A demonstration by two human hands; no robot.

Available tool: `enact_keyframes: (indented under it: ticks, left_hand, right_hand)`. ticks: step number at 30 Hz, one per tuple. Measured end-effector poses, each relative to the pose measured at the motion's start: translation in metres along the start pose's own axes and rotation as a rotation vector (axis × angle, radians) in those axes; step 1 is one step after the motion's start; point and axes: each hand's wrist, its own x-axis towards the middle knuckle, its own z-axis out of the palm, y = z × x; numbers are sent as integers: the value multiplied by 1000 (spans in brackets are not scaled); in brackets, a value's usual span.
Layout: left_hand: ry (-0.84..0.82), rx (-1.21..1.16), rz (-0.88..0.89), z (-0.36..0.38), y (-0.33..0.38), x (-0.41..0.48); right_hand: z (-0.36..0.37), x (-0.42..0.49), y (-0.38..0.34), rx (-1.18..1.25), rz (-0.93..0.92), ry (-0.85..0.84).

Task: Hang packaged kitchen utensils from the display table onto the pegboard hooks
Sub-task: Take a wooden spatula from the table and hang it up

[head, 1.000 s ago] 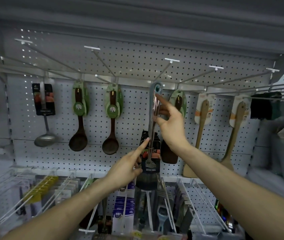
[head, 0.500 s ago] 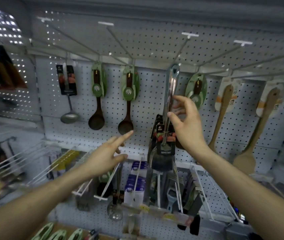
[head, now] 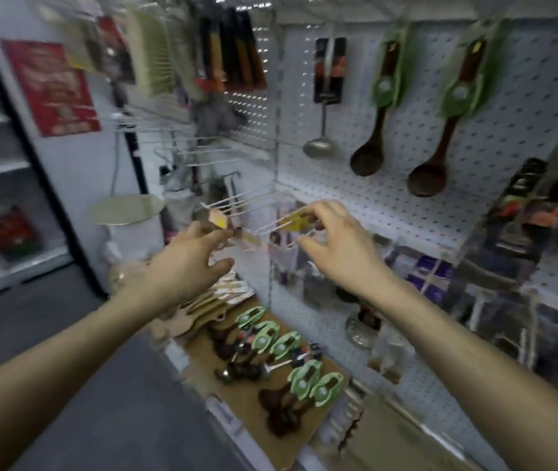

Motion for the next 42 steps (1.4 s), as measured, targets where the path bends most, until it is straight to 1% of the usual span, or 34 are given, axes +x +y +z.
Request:
enact_keyframes:
  ticks: [3, 6, 10, 14, 18, 22, 25, 30, 33, 37, 40, 42]
  left_hand:
    - [32, 72, -110, -7, -42, -32]
    - [56, 125, -197, -13, -87, -57]
    - [37, 170, -291, -23, -155, -75]
    - [33, 234, -346, -35, -225, -83]
    - [9, 294, -404, -43, -288, -94]
    - [20, 290, -471, -43, -342, -98]
    - [1, 274, -505, -37, -380, -89]
    - [-21, 286, -524, -20, -441, -58]
    - [-29, 325, -559, -15, -480, -29]
    - [-22, 319, -665, -14, -524, 3]
    - [-29, 341, -680, -5, -554, 25]
    - [-67, 330, -698, 2, -571, 42]
  right_hand:
    - [52, 12, -39, -94, -79, -139]
    - [106, 25, -78, -186, -145, -207]
    - [180, 49, -132, -205, -164, -253]
    - [250, 78, -183, -224, -177, -295]
    - [306, 109, -226, -267, -203, -302]
    - [354, 133, -261, -323, -267, -313]
    - [388, 153, -277, -351, -292, -347]
    - [447, 196, -282, -372, -305, -399]
    - [485, 231, -287, -361, -317, -417]
    - [527, 278, -293, -326, -325, -451]
    - [557, 311, -293, -290, -344, -457]
    - [576, 331, -288, -284, -326, -482]
